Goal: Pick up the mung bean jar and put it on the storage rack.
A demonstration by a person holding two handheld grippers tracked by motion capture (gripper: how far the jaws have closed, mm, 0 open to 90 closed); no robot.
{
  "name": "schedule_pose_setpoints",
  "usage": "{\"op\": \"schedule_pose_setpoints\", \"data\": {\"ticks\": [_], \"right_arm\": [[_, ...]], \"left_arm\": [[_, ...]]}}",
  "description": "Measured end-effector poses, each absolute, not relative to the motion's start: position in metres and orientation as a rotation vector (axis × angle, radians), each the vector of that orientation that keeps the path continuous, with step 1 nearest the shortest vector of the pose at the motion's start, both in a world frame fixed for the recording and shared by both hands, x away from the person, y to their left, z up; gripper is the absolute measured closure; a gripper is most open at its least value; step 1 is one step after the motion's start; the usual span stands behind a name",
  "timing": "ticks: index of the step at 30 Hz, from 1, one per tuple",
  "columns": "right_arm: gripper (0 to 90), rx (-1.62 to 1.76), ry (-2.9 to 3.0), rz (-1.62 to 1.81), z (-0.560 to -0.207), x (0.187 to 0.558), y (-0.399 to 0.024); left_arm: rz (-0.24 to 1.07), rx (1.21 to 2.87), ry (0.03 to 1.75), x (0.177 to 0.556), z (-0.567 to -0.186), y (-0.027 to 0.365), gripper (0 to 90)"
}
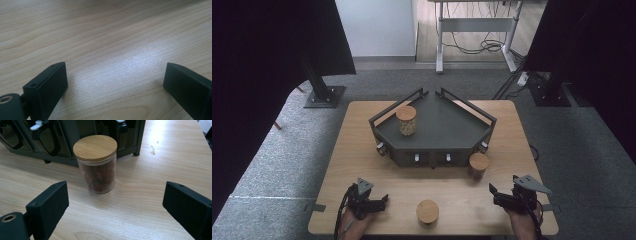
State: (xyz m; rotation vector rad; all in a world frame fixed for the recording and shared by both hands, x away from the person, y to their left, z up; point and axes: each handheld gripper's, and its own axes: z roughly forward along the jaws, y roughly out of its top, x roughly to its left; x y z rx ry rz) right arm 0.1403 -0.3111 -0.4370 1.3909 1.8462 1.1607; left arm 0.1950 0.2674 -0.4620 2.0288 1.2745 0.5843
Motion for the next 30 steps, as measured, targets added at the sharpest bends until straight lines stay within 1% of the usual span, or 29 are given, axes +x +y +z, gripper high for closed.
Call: {"op": "schedule_pose_setpoints", "data": {"ticks": [30], "right_arm": [[6.0, 1.298, 1.891, 1.169, -0.428, 0.136, -0.289]], "left_arm": [[0.583, 2.032, 1.278, 0.196, -0.462, 0.267, 3.4]]}}
